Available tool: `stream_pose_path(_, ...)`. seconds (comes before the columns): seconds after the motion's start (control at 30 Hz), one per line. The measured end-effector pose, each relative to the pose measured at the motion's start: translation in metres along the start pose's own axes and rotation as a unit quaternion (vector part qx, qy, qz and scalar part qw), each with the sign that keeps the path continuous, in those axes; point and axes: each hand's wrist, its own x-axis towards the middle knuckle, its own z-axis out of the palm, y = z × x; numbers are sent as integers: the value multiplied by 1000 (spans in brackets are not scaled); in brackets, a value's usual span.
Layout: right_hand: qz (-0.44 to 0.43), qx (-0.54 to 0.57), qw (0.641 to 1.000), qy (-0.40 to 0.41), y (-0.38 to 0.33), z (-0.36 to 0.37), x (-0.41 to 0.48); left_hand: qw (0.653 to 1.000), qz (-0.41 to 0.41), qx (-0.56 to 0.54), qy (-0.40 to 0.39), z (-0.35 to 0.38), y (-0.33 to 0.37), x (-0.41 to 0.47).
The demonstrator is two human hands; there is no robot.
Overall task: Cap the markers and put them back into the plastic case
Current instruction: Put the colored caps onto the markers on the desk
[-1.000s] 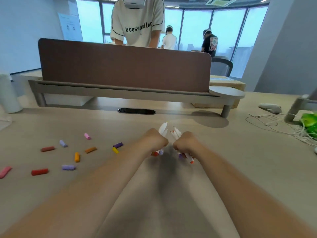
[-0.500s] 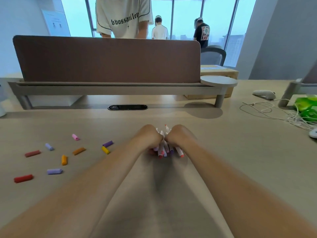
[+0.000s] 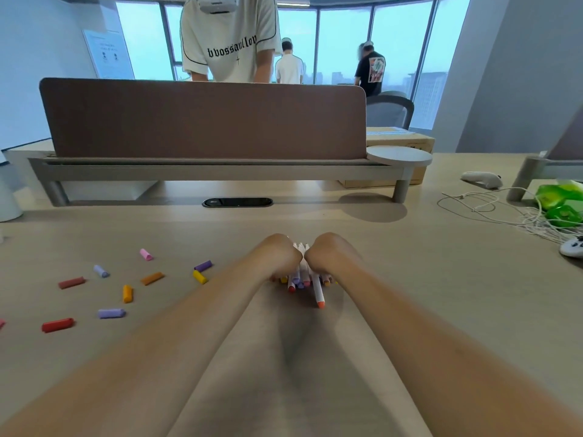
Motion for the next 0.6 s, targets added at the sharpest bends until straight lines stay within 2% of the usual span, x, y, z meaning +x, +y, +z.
stream_pose_path(0.1,13,-6,1000,-10,2,-1,-5,1000,10,7,-6,0,-2,-1)
stream_pose_path(0.23,24,-1,1000,-3,4,0,-9,999,22,17,23,-5,-11,-2)
stream_pose_path(0.4,48,13,998,50,-4,8,-17,998,37,1,46,-17,-21,-13)
stream_pose_path(0.5,17,5,995,103,-14,9,-27,996,56,-11,61,-29,-36,-21)
stream_pose_path(0.6,-53,29,993,106,-34,17,-39,996,62,15,68,-47,-55,-32)
